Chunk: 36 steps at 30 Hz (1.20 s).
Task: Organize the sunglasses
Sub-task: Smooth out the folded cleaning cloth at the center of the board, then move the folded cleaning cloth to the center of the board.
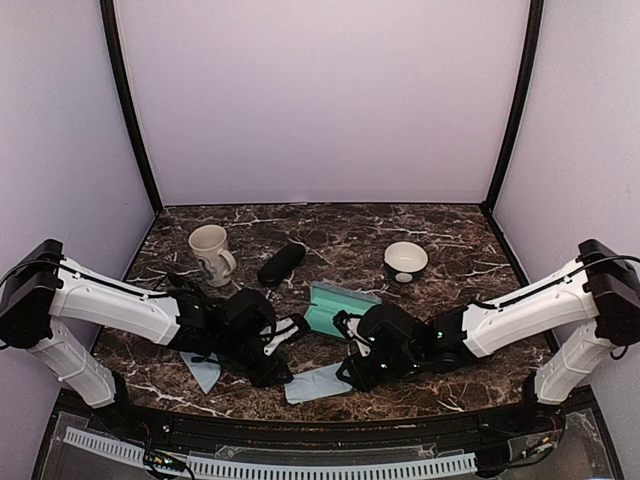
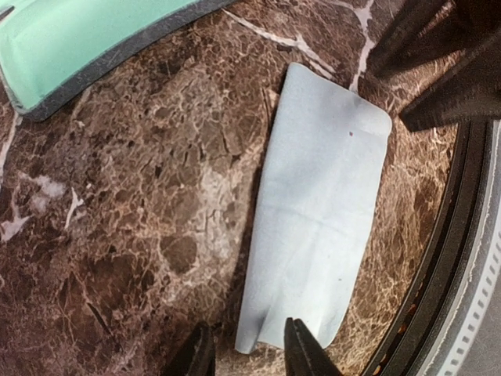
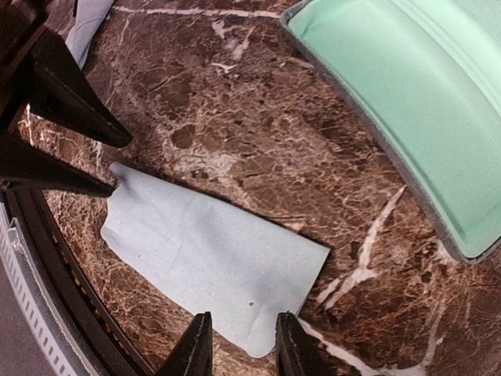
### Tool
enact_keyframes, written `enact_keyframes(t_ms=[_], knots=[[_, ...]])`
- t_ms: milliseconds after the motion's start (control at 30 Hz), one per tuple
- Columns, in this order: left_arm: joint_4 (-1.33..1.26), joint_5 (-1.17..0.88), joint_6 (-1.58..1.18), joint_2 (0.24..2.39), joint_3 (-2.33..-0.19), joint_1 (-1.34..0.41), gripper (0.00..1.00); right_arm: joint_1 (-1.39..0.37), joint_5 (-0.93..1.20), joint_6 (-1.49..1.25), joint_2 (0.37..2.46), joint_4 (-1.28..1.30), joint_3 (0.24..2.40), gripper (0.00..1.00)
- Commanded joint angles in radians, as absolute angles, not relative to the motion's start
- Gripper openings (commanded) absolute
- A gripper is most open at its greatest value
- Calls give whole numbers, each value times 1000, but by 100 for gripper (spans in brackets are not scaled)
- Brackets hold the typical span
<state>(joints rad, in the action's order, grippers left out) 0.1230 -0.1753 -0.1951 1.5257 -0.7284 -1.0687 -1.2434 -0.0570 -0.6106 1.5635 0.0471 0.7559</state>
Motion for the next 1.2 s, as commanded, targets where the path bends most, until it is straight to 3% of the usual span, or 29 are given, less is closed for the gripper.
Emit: enact_keyframes(t_ms=[0,733,1167], knots=[[129,-222,-199,1546,-723,-1064,34,-1202,-60,-611,1537,29,747,29],[45,-382,-255,1546,-674,-985,33,-1064,120,-594,1637,-48,745,29],[33,-377,-267,1549,-664,-976,26,-1058,158,-591,1699,-92,746,29]])
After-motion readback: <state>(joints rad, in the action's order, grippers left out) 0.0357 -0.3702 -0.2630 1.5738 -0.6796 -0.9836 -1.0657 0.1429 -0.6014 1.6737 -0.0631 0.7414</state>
